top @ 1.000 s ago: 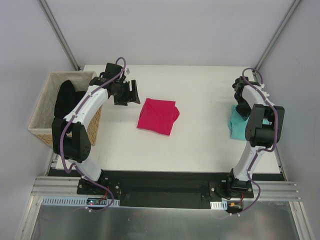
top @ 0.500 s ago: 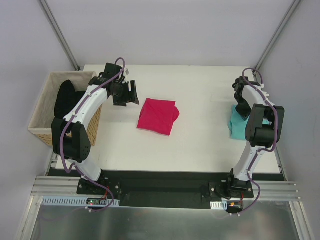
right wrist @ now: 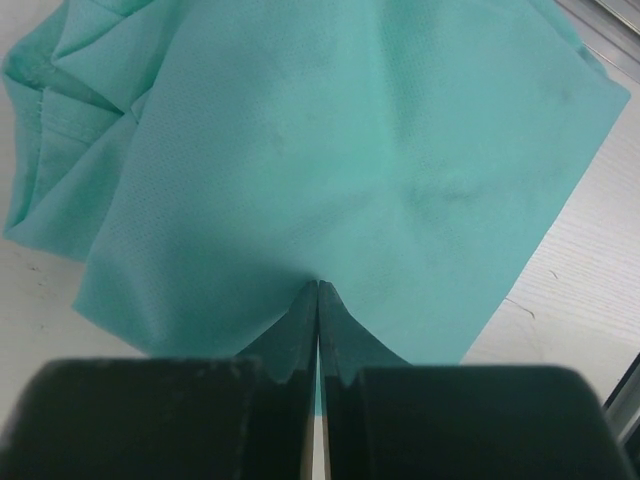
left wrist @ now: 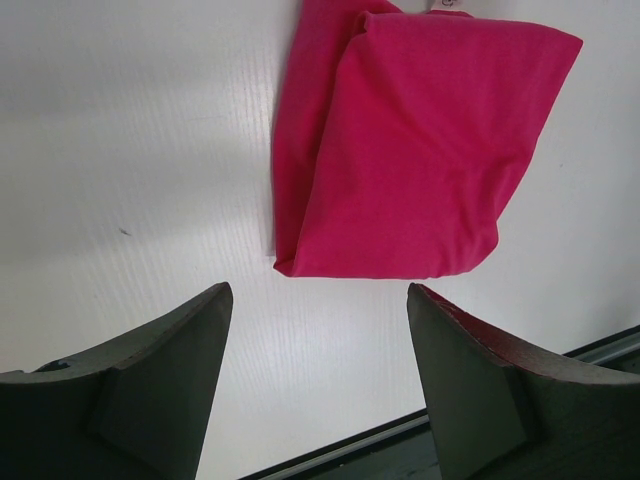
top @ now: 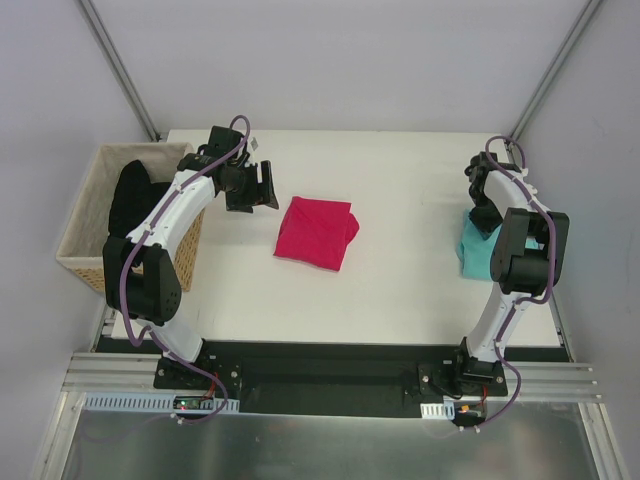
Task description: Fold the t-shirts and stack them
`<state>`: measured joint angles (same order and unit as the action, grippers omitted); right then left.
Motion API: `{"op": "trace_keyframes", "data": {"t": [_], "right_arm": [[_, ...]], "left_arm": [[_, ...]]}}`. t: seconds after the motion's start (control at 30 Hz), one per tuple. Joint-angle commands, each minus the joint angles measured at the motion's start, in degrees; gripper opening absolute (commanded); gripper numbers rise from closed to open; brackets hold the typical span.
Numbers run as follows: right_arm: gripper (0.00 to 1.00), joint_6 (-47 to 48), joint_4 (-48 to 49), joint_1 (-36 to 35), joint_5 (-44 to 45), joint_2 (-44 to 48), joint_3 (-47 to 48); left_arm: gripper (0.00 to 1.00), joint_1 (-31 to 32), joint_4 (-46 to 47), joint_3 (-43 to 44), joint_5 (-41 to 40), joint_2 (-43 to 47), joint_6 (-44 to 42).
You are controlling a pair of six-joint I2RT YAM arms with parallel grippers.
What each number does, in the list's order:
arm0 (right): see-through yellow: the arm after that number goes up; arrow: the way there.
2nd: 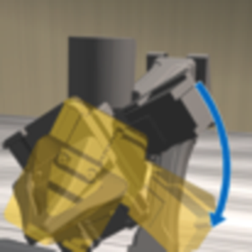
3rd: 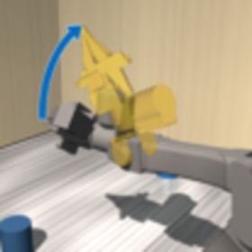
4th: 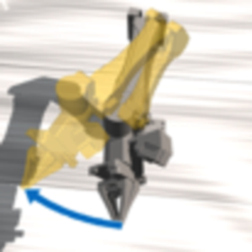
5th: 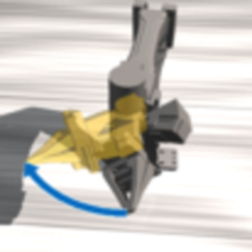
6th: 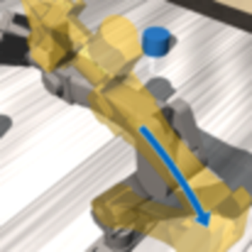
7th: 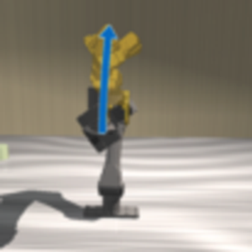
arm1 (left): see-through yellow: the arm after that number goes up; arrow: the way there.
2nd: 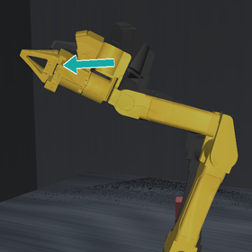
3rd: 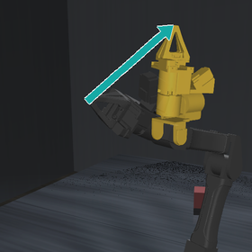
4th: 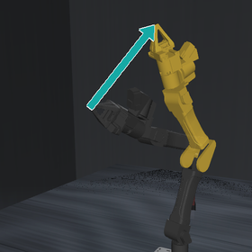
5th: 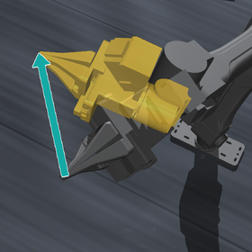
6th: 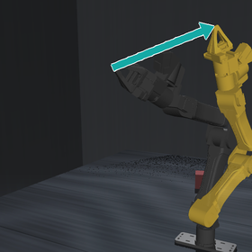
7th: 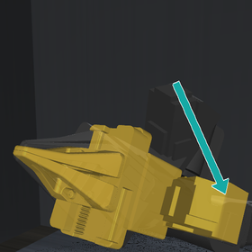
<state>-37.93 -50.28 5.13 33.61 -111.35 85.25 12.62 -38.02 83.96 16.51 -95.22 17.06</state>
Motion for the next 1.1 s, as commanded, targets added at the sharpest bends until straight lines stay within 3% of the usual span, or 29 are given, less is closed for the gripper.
{"op": "trace_keyframes", "data": {"t": [0.0,1.07], "right_arm": [[0.01,-1.53,-0.17,0.50,-0.56,-0.01,-0.26],[0.01,-2.14,2.03,0.50,-2.93,1.75,-5.44]], "left_arm": [[0.71,-0.84,-0.74,0.76,1.24,2.58,-0.71],[0.71,-1.02,-0.74,-2.22,0.71,5.48,-0.71]]}}
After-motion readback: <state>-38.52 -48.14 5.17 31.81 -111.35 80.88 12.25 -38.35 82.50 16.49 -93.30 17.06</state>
